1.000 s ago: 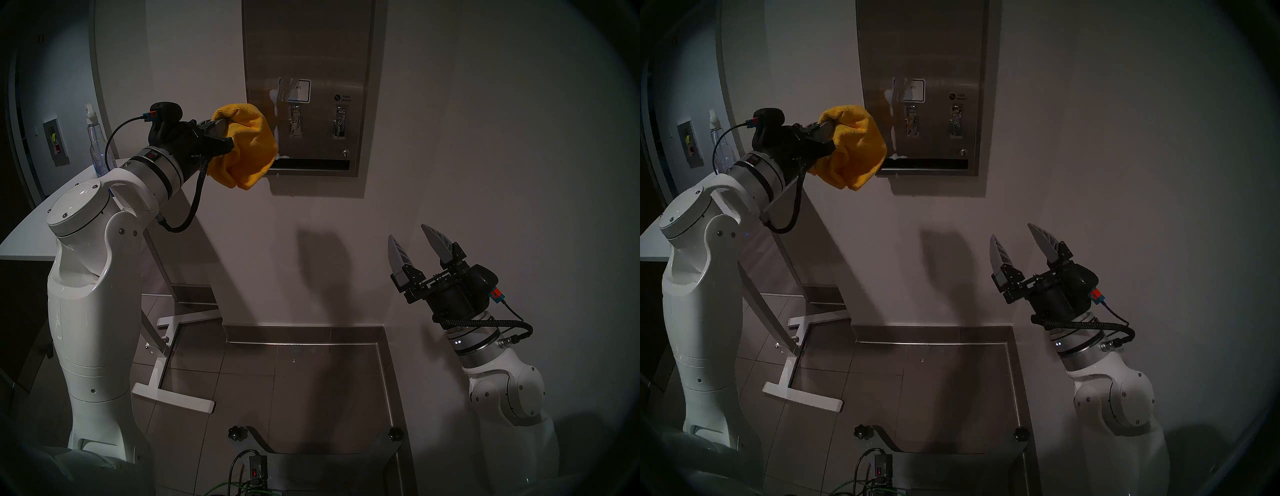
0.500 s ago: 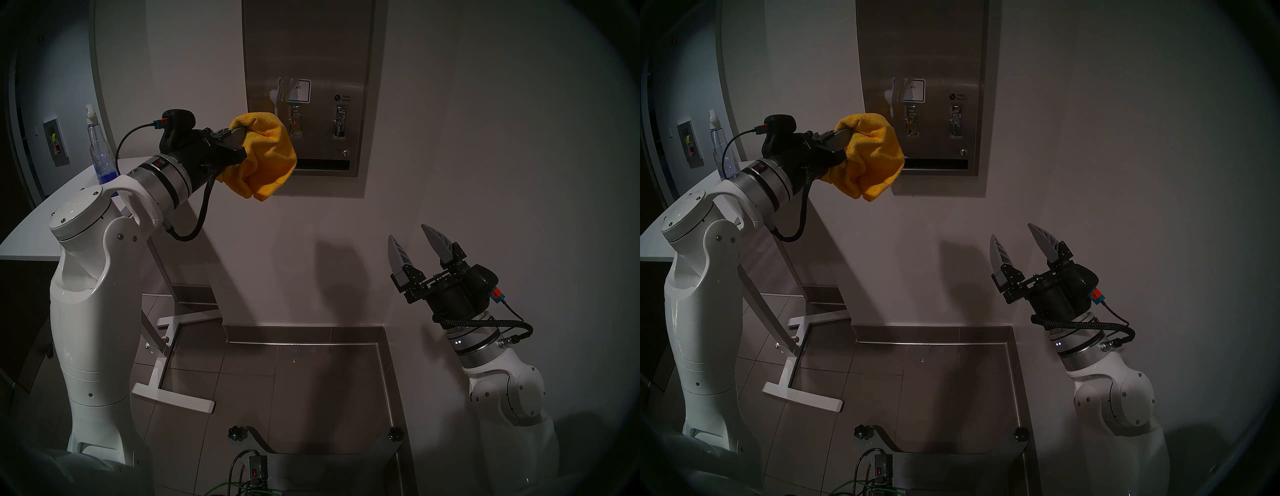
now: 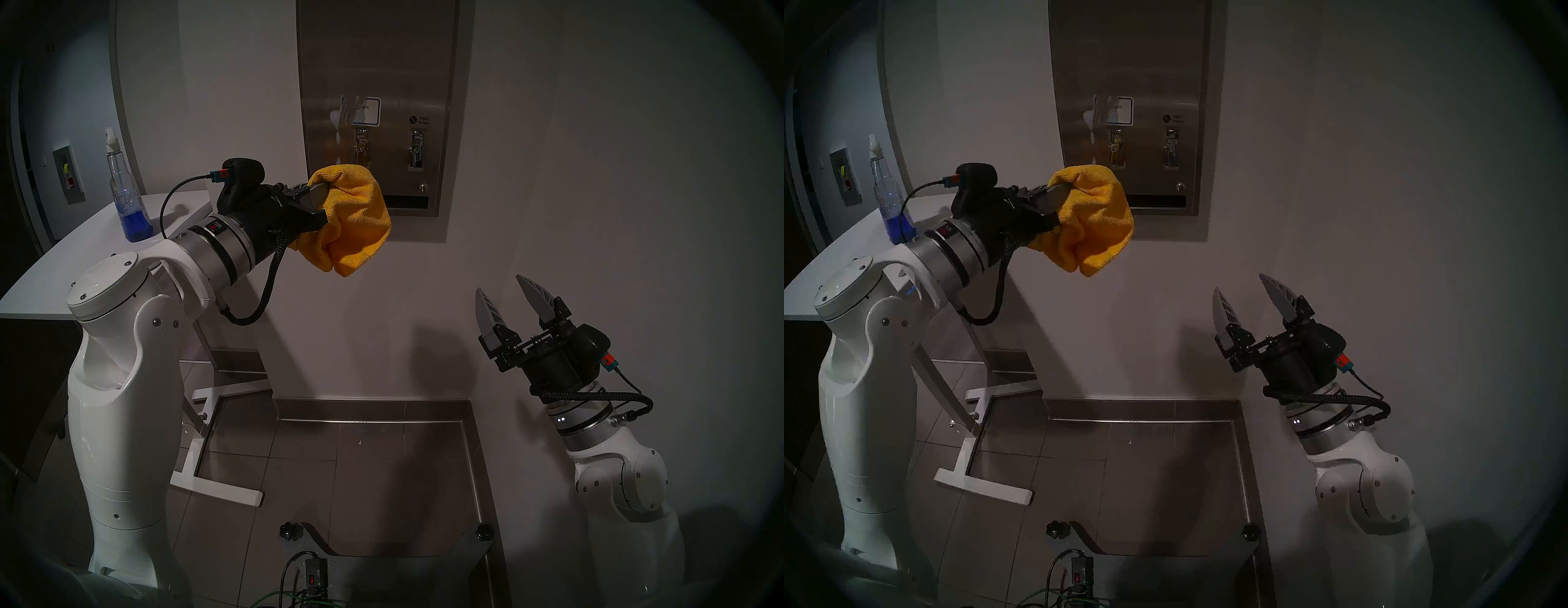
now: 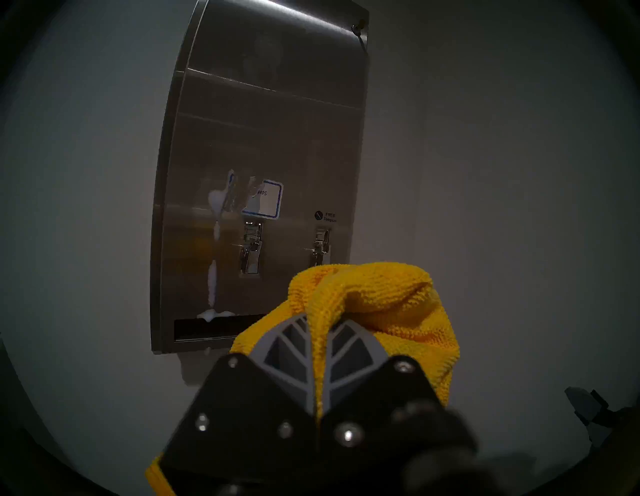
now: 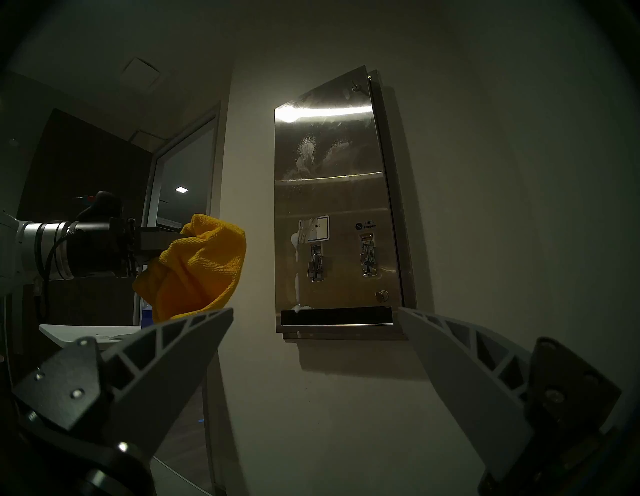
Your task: Pick up the cloth and wipe the surface
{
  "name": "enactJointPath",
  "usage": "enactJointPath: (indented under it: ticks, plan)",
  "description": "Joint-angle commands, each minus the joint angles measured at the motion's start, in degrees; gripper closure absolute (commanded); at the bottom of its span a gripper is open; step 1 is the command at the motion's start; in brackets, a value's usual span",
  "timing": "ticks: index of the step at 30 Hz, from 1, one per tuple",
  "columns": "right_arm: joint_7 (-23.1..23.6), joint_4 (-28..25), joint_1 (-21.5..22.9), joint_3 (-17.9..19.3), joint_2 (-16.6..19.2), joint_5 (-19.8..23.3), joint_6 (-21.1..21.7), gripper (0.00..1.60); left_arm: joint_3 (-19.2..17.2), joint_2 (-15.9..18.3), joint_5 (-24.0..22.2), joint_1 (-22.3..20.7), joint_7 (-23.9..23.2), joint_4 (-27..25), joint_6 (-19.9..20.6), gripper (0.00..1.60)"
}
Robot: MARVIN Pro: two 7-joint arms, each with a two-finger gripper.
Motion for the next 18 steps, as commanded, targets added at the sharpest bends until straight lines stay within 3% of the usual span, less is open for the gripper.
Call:
enactJointPath:
  ticks: [1, 11, 18]
  plan:
    - [-0.03, -1.98, 0.51, -0.08, -0.07, 0.07, -0.11, 0.0, -1.87, -0.2, -0.85, 0.51, 0.46, -4.51, 1.67, 1.6]
    - [-0.05, -2.01, 0.5, -0.08, -0.08, 0.06, -0.08, 0.0, -0.99, -2.02, -0.69, 1.98, 2.65, -7.08, 3.8, 1.6]
    - [-0.05, -2.01, 0.49, -0.08, -0.09, 0.06, -0.08, 0.0, -1.39, -2.25, -0.01, 2.18, 3.44, -6.44, 2.28, 1.6]
